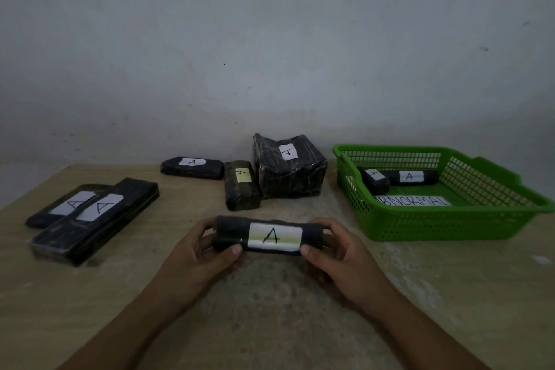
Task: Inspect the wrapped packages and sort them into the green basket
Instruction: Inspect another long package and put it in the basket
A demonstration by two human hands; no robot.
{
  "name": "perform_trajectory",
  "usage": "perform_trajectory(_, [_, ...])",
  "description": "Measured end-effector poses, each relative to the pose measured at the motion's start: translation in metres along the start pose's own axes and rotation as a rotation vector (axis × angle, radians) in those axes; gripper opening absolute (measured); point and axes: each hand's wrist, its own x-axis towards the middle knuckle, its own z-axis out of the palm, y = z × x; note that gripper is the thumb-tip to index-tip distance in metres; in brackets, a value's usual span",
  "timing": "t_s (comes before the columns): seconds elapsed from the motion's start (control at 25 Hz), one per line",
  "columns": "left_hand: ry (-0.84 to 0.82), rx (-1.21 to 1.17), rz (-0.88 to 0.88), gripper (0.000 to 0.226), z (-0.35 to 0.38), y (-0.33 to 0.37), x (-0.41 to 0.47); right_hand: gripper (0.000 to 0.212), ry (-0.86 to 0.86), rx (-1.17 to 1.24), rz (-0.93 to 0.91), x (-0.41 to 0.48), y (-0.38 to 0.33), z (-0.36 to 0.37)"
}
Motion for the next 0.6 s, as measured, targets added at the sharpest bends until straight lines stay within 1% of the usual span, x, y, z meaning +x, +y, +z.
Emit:
perform_trajectory(0.08, [0.008,-0.005,-0.015,0.048,0.0006,0.0018,-0.0012,0.032,-0.014,-0.029,-0.044,0.0003,0.0035,-0.0018])
perform_trajectory(0.2, [0.064,0.045,0.009,0.03,0.0025,0.005,-0.0024,0.026,-0.044,-0.047,-0.067,0.0003,0.0046,0.0007])
perform_trajectory(0.28, [0.071,0.081,0.045,0.021,0.0036,0.0055,-0.0026,0.017,-0.02,-0.03,-0.059,0.0011,0.0052,0.0017])
perform_trajectory(0.36, [0.061,0.074,0.082,0.021,0.0035,0.0037,-0.0017,0.012,-0.002,-0.009,-0.027,0.002,0.0069,0.0016])
perform_trajectory(0.48, [0.055,0.029,0.111,0.025,0.0044,-0.0005,-0.0001,0.021,-0.002,-0.019,0.01,0.0035,0.0106,-0.0006])
perform_trajectory(0.6, [0.043,-0.012,0.075,0.032,0.0062,-0.0014,0.0003,0.026,0.009,-0.023,0.013,0.0053,0.0103,-0.0021])
